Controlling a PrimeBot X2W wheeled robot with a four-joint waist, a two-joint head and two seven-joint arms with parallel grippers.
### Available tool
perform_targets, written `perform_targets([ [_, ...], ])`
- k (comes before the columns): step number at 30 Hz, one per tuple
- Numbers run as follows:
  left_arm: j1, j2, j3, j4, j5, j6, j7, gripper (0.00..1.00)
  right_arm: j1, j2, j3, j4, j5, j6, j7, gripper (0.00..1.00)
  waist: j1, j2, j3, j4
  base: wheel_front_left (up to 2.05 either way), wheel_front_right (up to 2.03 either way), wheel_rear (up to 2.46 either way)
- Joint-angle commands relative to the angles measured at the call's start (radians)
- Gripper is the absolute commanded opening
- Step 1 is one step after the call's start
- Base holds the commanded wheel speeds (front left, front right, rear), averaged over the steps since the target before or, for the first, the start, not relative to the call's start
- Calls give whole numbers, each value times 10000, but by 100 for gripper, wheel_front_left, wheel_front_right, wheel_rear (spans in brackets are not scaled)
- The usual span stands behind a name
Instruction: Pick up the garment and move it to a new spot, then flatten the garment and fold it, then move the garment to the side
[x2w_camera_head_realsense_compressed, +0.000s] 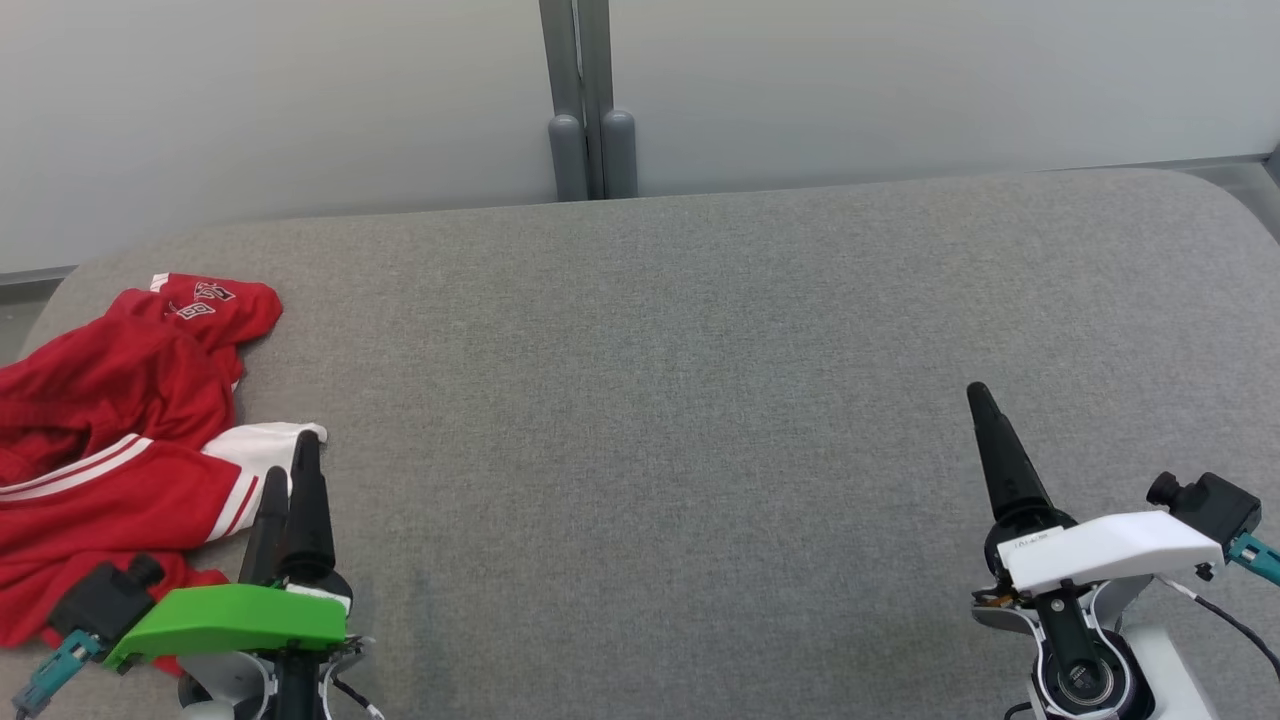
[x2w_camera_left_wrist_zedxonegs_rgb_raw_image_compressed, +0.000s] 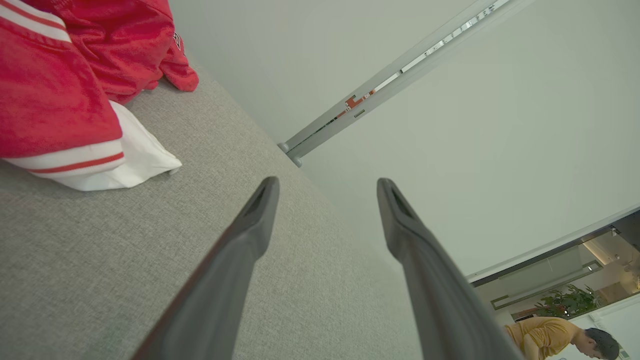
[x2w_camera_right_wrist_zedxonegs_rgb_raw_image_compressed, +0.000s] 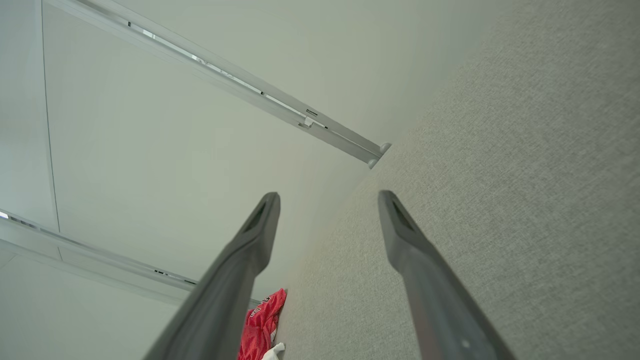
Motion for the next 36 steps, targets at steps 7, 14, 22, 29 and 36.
perform_targets([
  [7, -178, 156, -339, -51, 2320, 457, -308, 100, -284, -69, 59, -107, -1643, 3, -303, 100, 0, 0, 12, 8, 0, 0, 0],
  [14, -167, 166, -480, -89, 3440, 661, -522, 100, -269, -70, 142, -65, -3203, 3, -521, 100, 0, 0, 21, 14, 0, 0, 0],
  [22, -151, 205, -634, -108, 4494, 805, -751, 100, -301, -33, 124, 316, -4528, 4, -755, 100, 0, 0, -3, 29, 0, 0, 0],
  [29, -71, 221, -746, -128, 5245, 870, -932, 100, -379, -60, 40, 514, -5462, 4, -941, 100, 0, 0, -34, 43, 0, 0, 0],
  [36, -29, 237, -887, -103, 5933, 794, -1123, 100, -459, -24, -2, 496, -6298, 4, -1120, 100, 0, 0, -51, 40, 0, 0, 0],
])
